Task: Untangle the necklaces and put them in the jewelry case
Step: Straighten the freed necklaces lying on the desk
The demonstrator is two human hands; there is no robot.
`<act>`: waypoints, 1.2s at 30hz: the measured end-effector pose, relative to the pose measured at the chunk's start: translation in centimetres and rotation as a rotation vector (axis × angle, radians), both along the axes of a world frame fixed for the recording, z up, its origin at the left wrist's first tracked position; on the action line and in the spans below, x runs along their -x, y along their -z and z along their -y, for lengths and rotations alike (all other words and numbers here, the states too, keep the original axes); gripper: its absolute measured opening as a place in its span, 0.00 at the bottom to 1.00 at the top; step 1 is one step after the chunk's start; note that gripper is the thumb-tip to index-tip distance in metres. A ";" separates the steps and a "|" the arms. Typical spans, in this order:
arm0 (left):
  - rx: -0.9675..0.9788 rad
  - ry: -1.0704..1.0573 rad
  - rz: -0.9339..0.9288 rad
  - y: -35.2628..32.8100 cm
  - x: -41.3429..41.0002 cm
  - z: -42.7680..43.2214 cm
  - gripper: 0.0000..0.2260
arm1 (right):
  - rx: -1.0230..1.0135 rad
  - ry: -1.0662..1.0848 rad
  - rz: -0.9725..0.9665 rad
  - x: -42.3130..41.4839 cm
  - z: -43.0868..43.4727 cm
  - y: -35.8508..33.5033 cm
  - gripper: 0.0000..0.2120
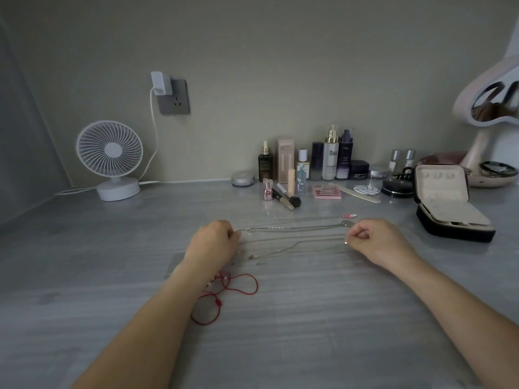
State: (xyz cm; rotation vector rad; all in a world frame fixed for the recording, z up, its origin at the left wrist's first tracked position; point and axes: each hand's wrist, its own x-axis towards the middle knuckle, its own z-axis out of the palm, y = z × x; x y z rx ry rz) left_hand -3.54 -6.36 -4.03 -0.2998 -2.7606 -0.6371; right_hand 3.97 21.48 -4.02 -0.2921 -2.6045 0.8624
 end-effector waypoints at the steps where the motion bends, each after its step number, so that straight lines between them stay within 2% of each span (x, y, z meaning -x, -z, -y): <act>1: 0.003 -0.005 0.005 -0.2 0.0 0.3 0.12 | 0.002 0.005 -0.010 0.0 -0.1 0.0 0.03; 8: -0.046 0.018 0.045 -1.3 -0.4 1.1 0.07 | -0.023 0.012 -0.005 0.0 -0.4 0.3 0.02; 13: 0.010 0.117 0.230 -3.3 -1.1 2.6 0.04 | -0.014 0.000 -0.039 -0.4 0.1 -0.3 0.05; 16: 0.133 0.149 0.328 -3.7 -1.4 3.5 0.07 | -0.045 -0.104 0.006 -0.6 1.7 -1.5 0.06; 21: 0.144 0.184 0.438 -3.9 -1.7 3.3 0.07 | -0.227 -0.418 0.198 -1.2 7.5 -2.9 0.05; 24: 0.196 0.214 0.517 -4.2 -2.0 3.6 0.09 | -0.299 -0.544 0.182 -1.2 11.4 -3.3 0.05; 28: 0.310 0.231 0.576 -4.0 -2.1 3.7 0.09 | -0.297 -0.595 0.139 -0.5 14.9 -3.6 0.06; 31: 0.297 0.226 0.576 -3.8 -2.0 3.5 0.09 | -0.310 -0.667 0.139 -0.3 16.5 -3.0 0.04; 34: 0.273 0.206 0.578 -3.8 -2.0 3.6 0.10 | -0.296 -0.647 0.130 -0.1 17.4 -2.3 0.04; 36: 0.236 0.203 0.578 -4.0 -2.1 3.5 0.06 | -0.254 -0.615 0.083 0.1 17.6 -1.8 0.04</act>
